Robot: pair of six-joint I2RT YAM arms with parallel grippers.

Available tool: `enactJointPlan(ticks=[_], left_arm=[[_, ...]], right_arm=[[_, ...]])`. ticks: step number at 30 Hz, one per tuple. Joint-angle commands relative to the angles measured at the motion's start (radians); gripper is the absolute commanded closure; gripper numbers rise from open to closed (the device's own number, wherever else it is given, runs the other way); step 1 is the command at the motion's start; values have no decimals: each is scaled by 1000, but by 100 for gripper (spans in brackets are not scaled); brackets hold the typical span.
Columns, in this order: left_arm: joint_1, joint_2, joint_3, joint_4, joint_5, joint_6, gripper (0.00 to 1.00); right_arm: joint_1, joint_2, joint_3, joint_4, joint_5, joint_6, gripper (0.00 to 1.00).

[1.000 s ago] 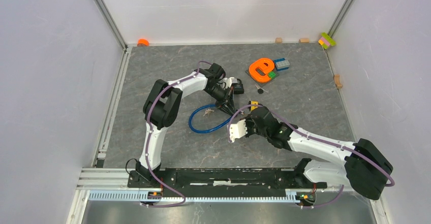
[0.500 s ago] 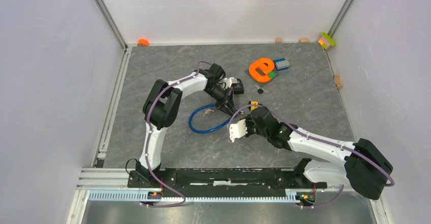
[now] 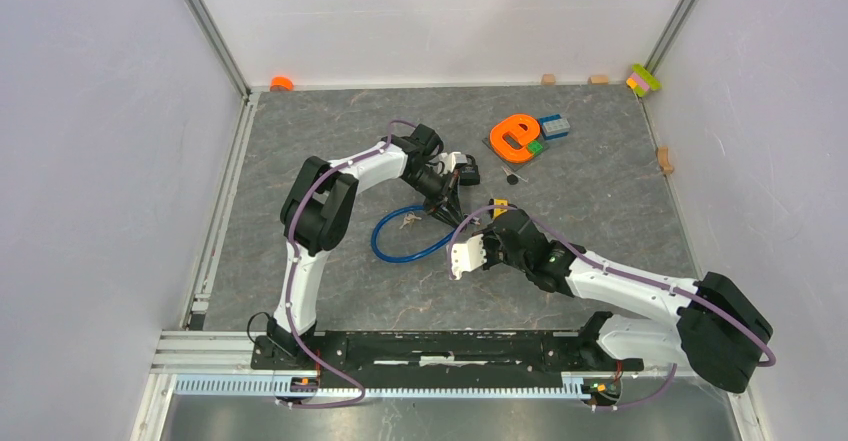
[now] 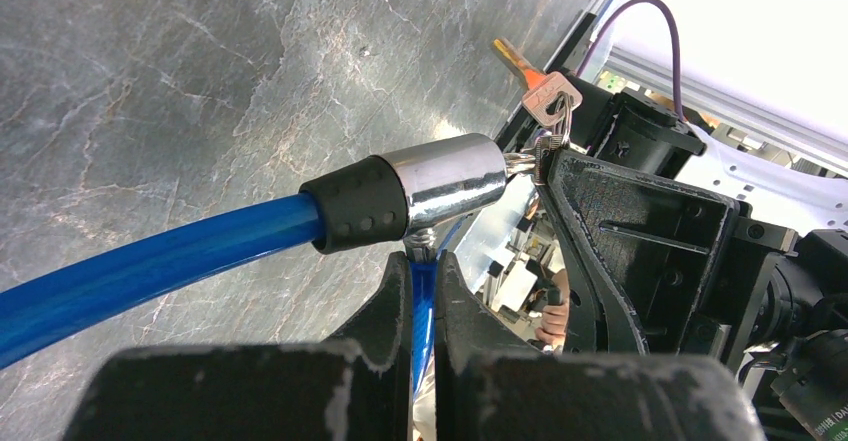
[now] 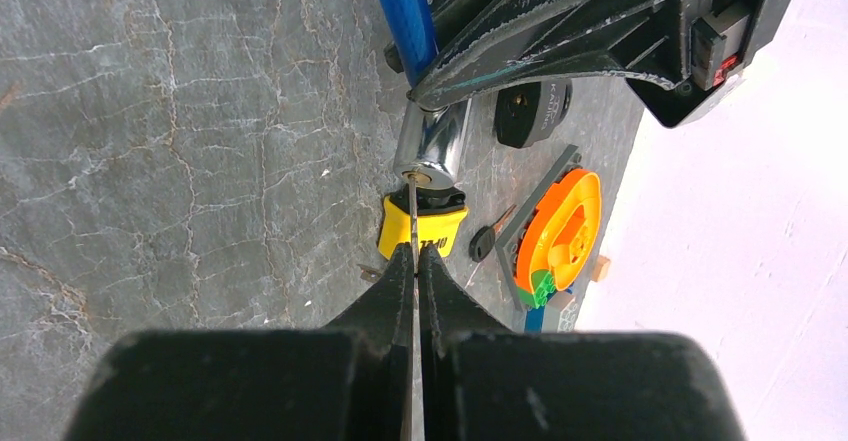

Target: Unlock with the key

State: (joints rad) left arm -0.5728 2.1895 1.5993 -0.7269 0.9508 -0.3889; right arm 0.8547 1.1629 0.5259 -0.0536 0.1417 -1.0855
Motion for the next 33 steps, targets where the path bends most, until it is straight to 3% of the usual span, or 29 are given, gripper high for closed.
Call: enactJointPlan(ticks=[1,17,33], left_arm=[[2,-60,1,2,60,-47,98],[1,-65,-13,25,85,-64,98],[2,-89,-36,59,129,-83,98]], right_arm=[[-3,7,16,46,12,11,100],[-3,7,-2,105,23,22,100],[-18,-105,-180,342,-13,-16,100]])
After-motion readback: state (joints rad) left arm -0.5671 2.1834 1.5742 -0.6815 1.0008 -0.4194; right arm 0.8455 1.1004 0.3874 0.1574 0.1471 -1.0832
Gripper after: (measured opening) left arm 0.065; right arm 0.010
